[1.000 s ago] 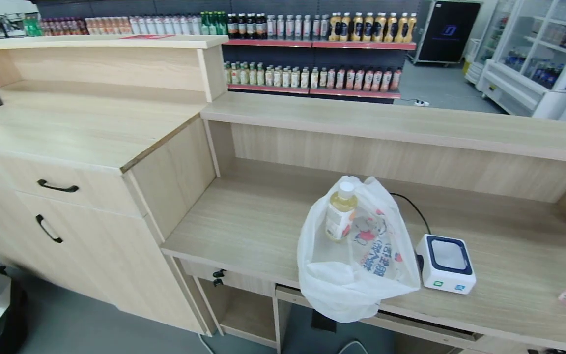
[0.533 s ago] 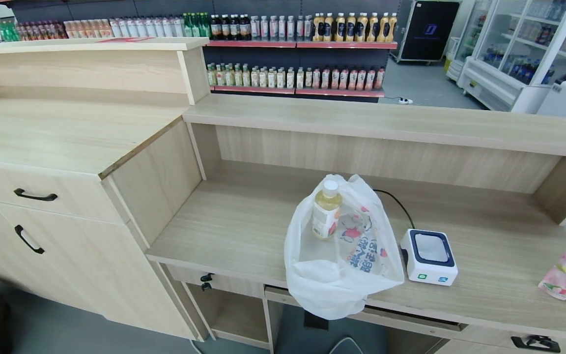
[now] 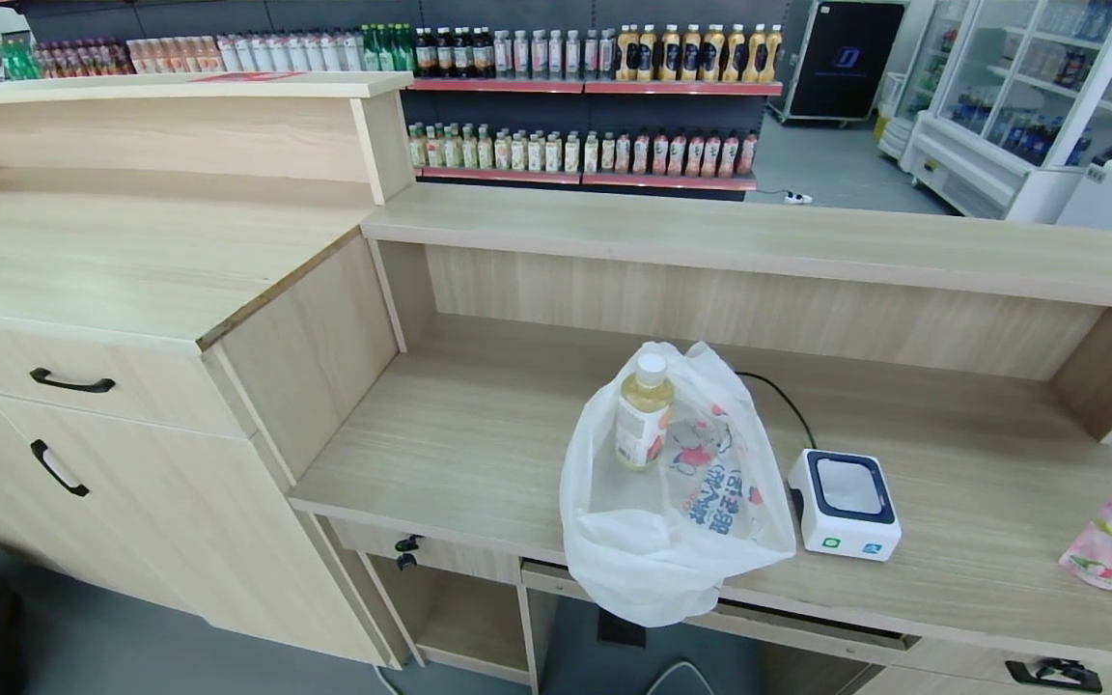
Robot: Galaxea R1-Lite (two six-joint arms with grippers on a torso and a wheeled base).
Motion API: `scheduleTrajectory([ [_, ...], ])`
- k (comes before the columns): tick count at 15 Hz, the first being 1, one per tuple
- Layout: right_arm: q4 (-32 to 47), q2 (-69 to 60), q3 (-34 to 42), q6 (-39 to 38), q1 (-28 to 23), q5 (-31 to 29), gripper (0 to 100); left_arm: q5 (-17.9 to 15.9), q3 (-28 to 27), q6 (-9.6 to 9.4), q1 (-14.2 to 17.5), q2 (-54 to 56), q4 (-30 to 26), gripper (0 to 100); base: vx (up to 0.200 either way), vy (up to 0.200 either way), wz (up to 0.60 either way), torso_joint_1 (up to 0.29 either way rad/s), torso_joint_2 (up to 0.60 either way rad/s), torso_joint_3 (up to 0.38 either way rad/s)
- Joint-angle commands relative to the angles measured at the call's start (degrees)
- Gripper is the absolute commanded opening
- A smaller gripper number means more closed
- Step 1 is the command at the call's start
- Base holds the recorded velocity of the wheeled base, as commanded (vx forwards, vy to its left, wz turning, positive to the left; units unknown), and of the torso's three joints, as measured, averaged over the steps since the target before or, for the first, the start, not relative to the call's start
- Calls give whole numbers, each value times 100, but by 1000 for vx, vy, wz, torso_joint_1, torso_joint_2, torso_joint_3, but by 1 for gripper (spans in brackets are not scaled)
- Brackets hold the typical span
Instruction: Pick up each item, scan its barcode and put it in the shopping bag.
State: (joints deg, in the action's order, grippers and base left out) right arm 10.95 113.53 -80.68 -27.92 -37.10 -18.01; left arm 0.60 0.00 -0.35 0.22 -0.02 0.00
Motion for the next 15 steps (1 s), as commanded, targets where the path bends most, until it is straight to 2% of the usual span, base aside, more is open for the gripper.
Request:
scheduleTrajectory([
  [1, -58, 240, 26, 6, 1, -10, 100, 2, 0, 0, 4, 2, 0, 0, 0, 0, 0, 0, 0, 0],
  [7, -356, 679, 412, 216, 36, -10, 100, 2, 0, -9, 4, 2, 0, 0, 0, 0, 0, 0, 0, 0],
  [11, -1007, 1127, 729, 506, 89, -45, 100, 2, 0, 0, 4, 2, 0, 0, 0, 0, 0, 0, 0, 0],
  [12, -1227, 1163, 852, 577, 106, -45, 0, 2, 0, 0, 4, 2, 0, 0, 0, 0, 0, 0, 0, 0],
  [15, -1587, 1189, 1010, 1043, 168, -54, 0, 2, 0, 0, 4, 2, 0, 0, 0, 0, 0, 0, 0, 0],
])
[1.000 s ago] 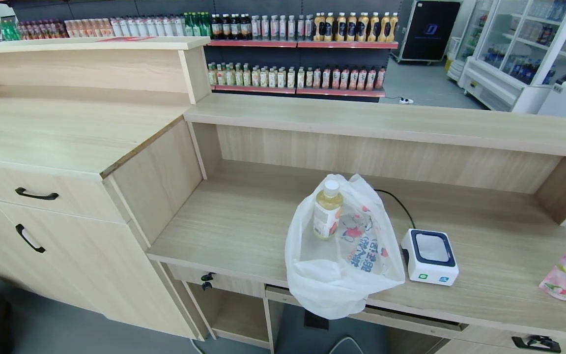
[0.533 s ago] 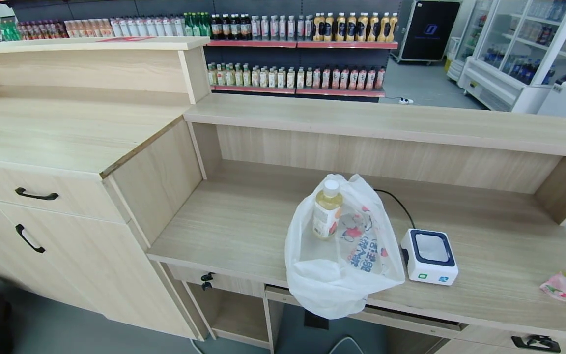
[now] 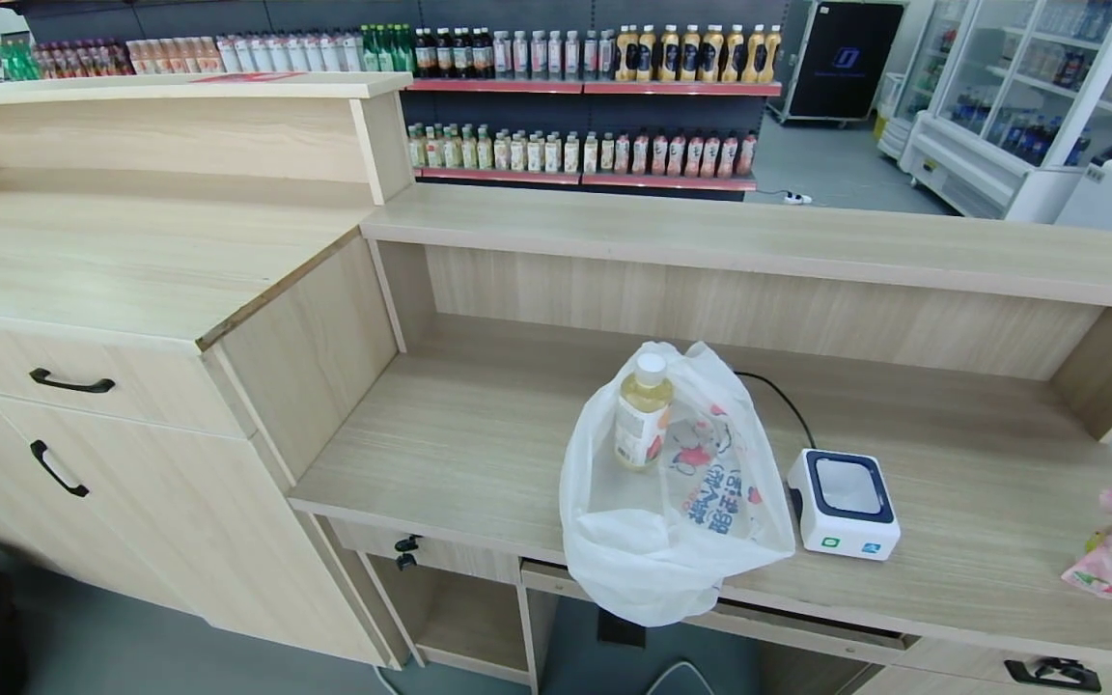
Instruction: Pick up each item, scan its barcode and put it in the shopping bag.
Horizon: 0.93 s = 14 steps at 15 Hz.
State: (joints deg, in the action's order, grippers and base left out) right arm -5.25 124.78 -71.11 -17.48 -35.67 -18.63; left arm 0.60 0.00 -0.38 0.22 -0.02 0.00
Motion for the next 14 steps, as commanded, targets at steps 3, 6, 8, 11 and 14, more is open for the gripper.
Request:
scheduleTrajectory([
  [3, -696, -33, 273, 465, 139, -9, 0, 2, 0, 3, 4, 2, 0, 0, 0, 0, 0, 0, 0, 0],
  [6, -1206, -877, 633, 896, 253, 650, 0, 2, 0, 3, 4, 2, 0, 0, 0, 0, 0, 0, 0, 0],
  [8, -1188, -1967, 985, 1379, 306, 2153, 0, 2, 0, 3, 4, 2, 0, 0, 0, 0, 0, 0, 0, 0],
  [11, -863, -3760, 1231, 2056, 614, 4895, 0, 2, 0, 3, 4, 2, 0, 0, 0, 0, 0, 0, 0, 0],
  [14, -687, -4638, 1002, 2029, 1378, 6934, 0, 2, 0, -6, 4, 2, 0, 0, 0, 0, 0, 0, 0, 0],
])
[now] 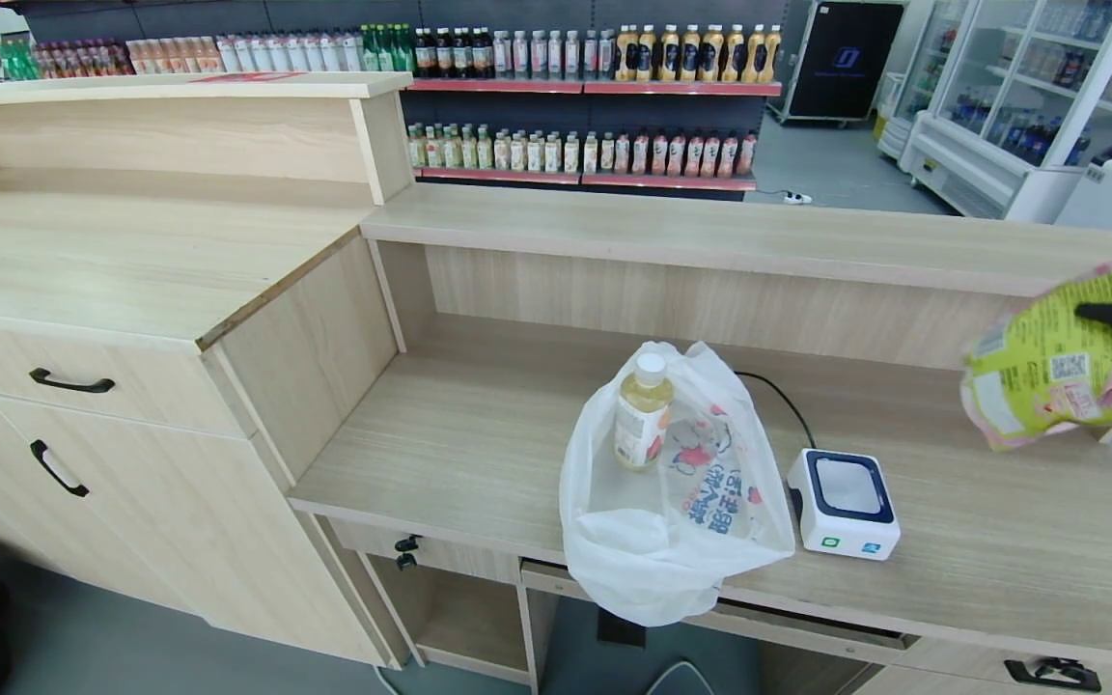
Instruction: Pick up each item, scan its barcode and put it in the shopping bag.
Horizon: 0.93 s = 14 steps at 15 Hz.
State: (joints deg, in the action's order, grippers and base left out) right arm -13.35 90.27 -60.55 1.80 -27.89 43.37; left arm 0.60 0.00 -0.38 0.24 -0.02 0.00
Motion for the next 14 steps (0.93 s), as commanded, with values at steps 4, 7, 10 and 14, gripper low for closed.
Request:
scheduleTrajectory([
  [4, 140, -1741, 87, 48, 2192, 2377, 0, 2, 0, 3, 2, 2, 0, 0, 0, 0, 0, 0, 0, 0],
  [7, 298, -1873, 122, 22, 3422, 2386, 0, 2, 0, 3, 2, 2, 0, 0, 0, 0, 0, 0, 0, 0],
  [10, 271, -1873, 140, 39, 4301, 2360, 0, 2, 0, 3, 2, 2, 0, 0, 0, 0, 0, 0, 0, 0],
  [14, 377, -1838, -115, -22, 4635, 2369, 0, 2, 0, 3, 2, 2, 0, 0, 0, 0, 0, 0, 0, 0],
])
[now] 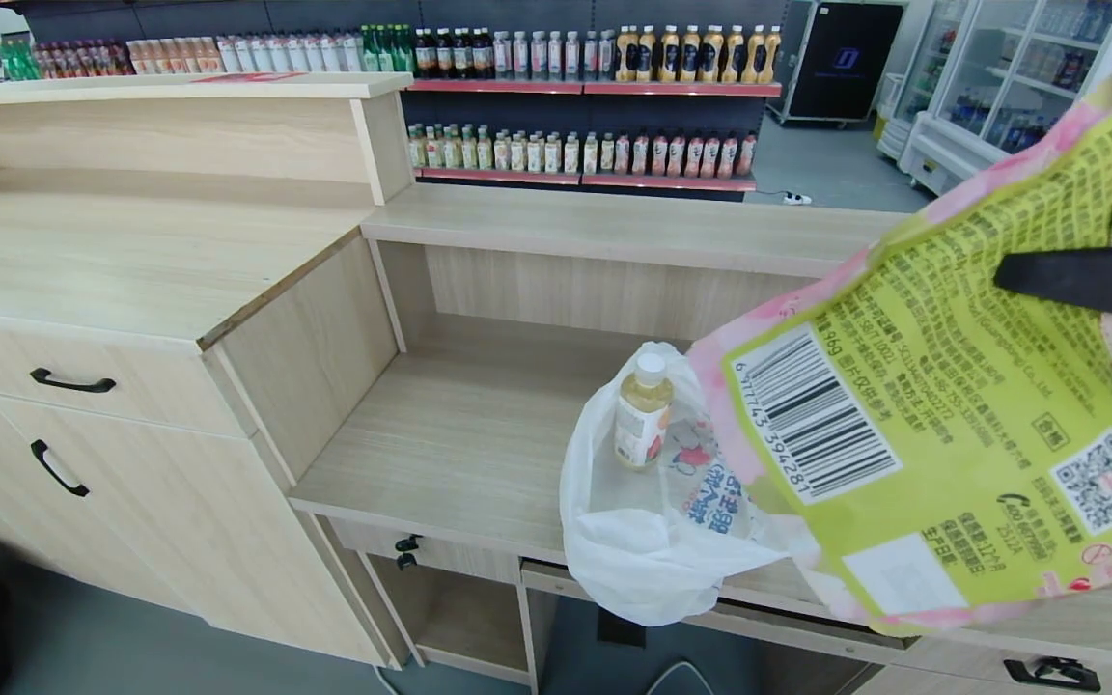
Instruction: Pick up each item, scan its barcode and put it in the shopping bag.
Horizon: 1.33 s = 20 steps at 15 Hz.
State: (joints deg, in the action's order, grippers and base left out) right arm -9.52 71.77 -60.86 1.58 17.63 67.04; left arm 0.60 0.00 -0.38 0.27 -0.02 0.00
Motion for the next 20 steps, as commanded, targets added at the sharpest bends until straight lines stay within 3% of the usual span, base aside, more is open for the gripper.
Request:
scheduleTrajectory([
  [1, 135, -31, -199, -62, 241, 2, 0, 2, 0, 3, 0, 2, 0, 0, 0, 0, 0, 0, 0, 0],
  [7, 293, -14, -454, -62, 391, -50, 0, 2, 0, 3, 0, 2, 0, 0, 0, 0, 0, 0, 0, 0],
  [12, 1189, -233, -577, -484, 698, -463, 0, 2, 0, 3, 0, 2, 0, 0, 0, 0, 0, 0, 0, 0],
  [20, 1260, 13, -1078, -554, 935, -841, 0, 2, 0, 3, 0, 2, 0, 0, 0, 0, 0, 0, 0, 0],
])
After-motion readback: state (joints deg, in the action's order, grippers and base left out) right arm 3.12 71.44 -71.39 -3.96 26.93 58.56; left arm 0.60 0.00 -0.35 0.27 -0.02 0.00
